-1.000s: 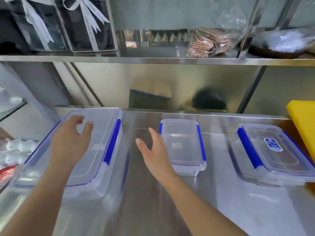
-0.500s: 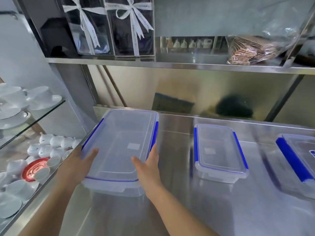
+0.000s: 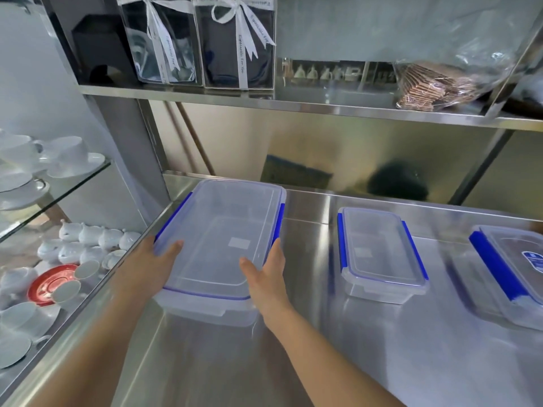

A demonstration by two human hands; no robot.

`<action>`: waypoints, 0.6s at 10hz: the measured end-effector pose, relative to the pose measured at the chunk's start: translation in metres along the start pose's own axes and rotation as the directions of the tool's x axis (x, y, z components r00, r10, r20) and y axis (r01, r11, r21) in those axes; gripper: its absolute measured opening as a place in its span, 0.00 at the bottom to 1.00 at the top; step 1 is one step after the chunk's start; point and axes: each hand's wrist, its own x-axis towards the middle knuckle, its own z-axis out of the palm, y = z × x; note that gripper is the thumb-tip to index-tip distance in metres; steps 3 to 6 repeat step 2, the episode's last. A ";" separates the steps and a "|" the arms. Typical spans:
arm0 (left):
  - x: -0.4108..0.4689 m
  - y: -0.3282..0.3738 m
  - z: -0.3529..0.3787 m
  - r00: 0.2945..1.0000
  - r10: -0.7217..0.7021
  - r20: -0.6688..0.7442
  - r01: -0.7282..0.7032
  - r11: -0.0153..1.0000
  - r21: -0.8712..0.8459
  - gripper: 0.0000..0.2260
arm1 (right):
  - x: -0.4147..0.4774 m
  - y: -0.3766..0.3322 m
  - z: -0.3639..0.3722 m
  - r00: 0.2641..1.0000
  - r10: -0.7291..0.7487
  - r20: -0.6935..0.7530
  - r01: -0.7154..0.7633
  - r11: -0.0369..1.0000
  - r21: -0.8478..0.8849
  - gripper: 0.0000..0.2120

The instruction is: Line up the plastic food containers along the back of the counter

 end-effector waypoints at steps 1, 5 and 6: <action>-0.005 0.002 -0.004 1.000 -0.021 0.019 0.021 1.000 -0.002 0.30 | -0.003 -0.009 -0.009 0.999 0.035 0.030 -0.031 0.992 -0.124 0.40; -0.015 0.019 -0.015 0.996 0.043 -0.083 -0.036 0.996 0.083 0.30 | -0.009 -0.030 -0.039 1.000 0.013 0.021 -0.010 0.987 -0.159 0.34; -0.015 0.019 -0.015 0.996 0.043 -0.083 -0.036 0.996 0.083 0.30 | -0.009 -0.030 -0.039 1.000 0.013 0.021 -0.010 0.987 -0.159 0.34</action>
